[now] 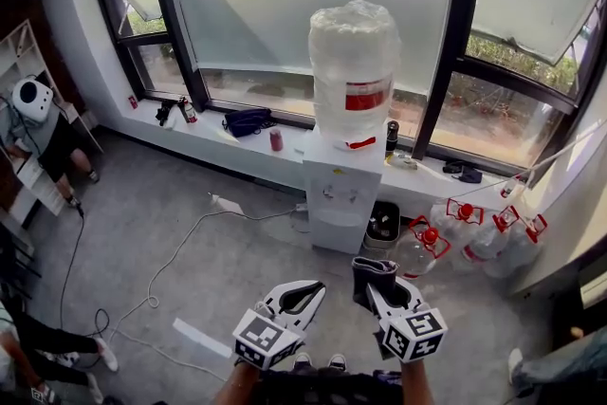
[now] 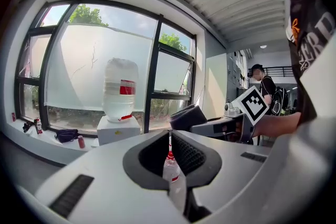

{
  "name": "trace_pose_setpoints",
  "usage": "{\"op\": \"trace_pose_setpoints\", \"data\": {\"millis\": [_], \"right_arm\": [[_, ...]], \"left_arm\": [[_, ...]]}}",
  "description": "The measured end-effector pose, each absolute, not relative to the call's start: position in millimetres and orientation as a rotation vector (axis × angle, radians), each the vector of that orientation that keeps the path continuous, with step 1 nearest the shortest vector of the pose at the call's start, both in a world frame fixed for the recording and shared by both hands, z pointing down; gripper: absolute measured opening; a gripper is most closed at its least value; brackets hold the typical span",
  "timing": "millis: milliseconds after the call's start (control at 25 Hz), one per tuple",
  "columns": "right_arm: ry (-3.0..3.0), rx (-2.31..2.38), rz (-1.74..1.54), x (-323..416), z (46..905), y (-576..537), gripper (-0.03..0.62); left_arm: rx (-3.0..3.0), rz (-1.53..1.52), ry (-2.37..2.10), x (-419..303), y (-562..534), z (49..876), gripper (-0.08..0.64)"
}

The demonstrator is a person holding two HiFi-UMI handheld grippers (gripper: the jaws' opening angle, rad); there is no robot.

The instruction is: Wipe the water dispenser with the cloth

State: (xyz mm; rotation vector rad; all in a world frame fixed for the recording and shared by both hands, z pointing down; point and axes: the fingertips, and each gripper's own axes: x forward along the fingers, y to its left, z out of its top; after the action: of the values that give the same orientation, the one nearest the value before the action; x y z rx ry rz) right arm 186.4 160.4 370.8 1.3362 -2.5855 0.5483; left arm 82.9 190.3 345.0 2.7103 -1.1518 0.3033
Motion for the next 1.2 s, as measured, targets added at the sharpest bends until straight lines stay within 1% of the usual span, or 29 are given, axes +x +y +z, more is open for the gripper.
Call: {"op": "trace_pose_setpoints", "data": {"millis": [280,800,1200], "right_arm": [[-2.626,1.276,0.522,189.7,370.2,159.3,0.115],[-2.656,1.142,0.576,187.4,393.3,149.9,0.115],[-2.618,1.178,0.579,158.7,405.1,89.2,0.115]], "left_arm": [[2.698,0.313,-1.195,86.4,186.4,344.6,0.025],[2.575,0.359,-1.371,64.4,181.4,356.7,0.025],[2.616,0.355,-1.278,40.7,119.9,369.5,0.025]]}}
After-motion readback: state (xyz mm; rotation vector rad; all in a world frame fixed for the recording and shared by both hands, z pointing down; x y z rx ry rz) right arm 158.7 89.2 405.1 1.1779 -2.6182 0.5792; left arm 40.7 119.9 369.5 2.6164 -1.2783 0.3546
